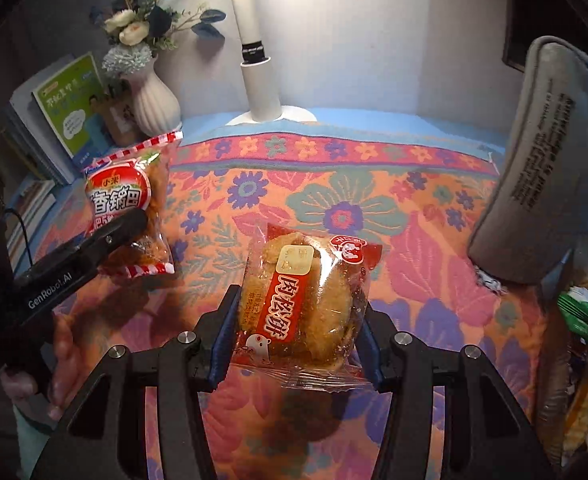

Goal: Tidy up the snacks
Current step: 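Lift both snacks and carry them over the glass plate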

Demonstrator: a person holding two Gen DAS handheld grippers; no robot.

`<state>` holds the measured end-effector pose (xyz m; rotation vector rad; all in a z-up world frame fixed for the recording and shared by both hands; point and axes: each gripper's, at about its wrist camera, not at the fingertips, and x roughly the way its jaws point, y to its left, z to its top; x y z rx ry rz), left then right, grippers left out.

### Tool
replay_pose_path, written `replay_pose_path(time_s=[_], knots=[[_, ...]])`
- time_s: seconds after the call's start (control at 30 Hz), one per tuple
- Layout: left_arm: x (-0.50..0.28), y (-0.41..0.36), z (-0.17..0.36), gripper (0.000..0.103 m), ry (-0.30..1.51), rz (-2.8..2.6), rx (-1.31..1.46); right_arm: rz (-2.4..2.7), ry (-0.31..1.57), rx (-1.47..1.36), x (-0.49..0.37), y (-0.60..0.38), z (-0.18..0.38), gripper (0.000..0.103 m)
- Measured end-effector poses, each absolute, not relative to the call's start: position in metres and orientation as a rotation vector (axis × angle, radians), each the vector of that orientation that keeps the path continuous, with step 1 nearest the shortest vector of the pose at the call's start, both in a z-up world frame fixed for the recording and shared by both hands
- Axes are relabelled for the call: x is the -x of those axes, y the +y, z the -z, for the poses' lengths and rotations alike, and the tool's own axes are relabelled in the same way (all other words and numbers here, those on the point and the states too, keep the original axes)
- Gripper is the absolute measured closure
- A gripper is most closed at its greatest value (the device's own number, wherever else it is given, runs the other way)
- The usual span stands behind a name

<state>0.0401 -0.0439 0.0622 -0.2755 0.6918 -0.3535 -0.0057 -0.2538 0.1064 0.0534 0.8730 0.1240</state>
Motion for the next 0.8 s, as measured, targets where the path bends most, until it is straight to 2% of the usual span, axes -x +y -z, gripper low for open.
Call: replay_pose_path(time_s=[0.43,0.8], knots=[[0.028,-0.166,-0.155,0.042,0.588,0.686,0.209,0.069,0.719,-0.190,0.083,-0.387,-0.165,0.052],[0.069,-0.310,-0.187,0.042,0.575,0.919,0.059,0.292,0.674,-0.339,0.154,-0.509,-0.161,0.052]])
